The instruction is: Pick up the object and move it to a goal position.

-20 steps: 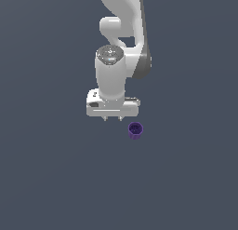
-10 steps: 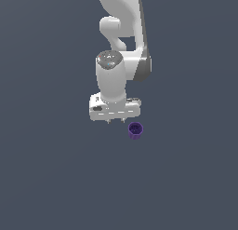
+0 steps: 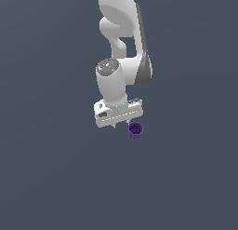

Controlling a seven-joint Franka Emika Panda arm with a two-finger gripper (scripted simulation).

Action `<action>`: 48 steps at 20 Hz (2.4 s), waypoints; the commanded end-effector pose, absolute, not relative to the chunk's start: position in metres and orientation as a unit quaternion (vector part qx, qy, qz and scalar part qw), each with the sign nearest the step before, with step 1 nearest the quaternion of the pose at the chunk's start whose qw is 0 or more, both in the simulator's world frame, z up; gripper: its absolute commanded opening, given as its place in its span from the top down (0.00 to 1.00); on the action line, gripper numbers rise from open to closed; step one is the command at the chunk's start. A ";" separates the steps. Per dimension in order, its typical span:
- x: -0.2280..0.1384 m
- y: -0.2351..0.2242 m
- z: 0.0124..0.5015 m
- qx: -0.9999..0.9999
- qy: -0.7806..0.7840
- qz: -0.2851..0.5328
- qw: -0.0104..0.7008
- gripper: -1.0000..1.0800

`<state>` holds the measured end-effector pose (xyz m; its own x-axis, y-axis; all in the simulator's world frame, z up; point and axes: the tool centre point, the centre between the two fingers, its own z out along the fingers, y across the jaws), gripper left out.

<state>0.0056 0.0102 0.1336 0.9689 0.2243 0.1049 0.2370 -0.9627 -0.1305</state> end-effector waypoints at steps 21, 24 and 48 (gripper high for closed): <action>0.004 0.044 0.099 -0.954 -0.235 -0.131 0.133 0.38; 0.004 0.045 0.098 -0.952 -0.239 -0.134 0.134 0.38; 0.009 0.055 0.069 -0.952 -0.240 -0.135 0.134 1.00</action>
